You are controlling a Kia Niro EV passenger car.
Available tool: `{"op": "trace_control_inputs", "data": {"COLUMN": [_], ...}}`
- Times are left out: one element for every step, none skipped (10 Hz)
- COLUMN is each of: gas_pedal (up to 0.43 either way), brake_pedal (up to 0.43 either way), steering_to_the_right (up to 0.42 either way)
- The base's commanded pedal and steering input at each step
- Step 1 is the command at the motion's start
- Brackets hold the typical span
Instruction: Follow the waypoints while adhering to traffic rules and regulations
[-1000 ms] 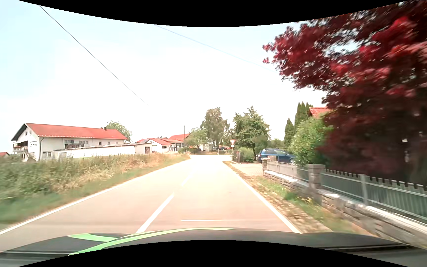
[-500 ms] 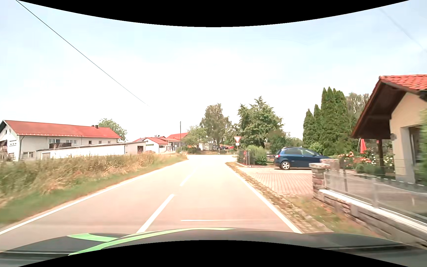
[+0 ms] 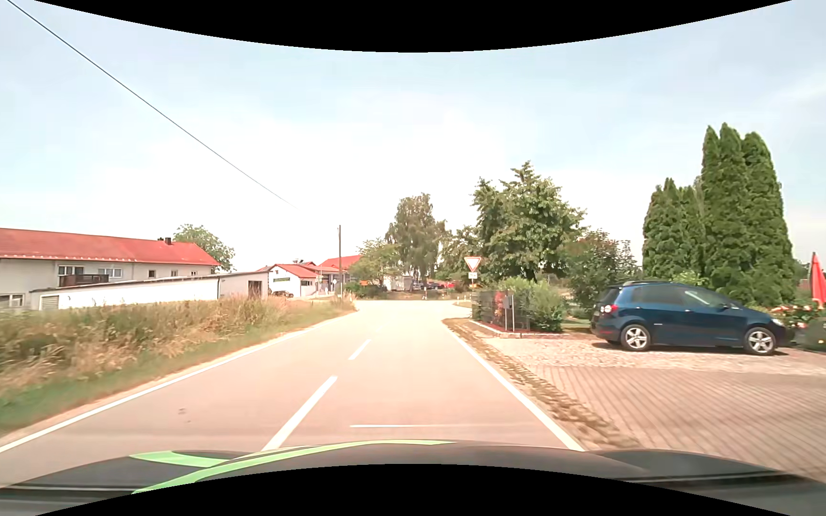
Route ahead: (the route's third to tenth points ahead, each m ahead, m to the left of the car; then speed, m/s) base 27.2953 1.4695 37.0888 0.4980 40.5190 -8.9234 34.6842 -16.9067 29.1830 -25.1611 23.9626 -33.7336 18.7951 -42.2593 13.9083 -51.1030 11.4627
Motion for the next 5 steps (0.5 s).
{"op": "trace_control_inputs", "data": {"gas_pedal": [0.0, 0.0, 0.0, 0.0, 0.0], "brake_pedal": [0.11, 0.11, 0.122, 0.146, 0.152], "steering_to_the_right": [-0.003, -0.003, -0.003, -0.003, -0.003]}}
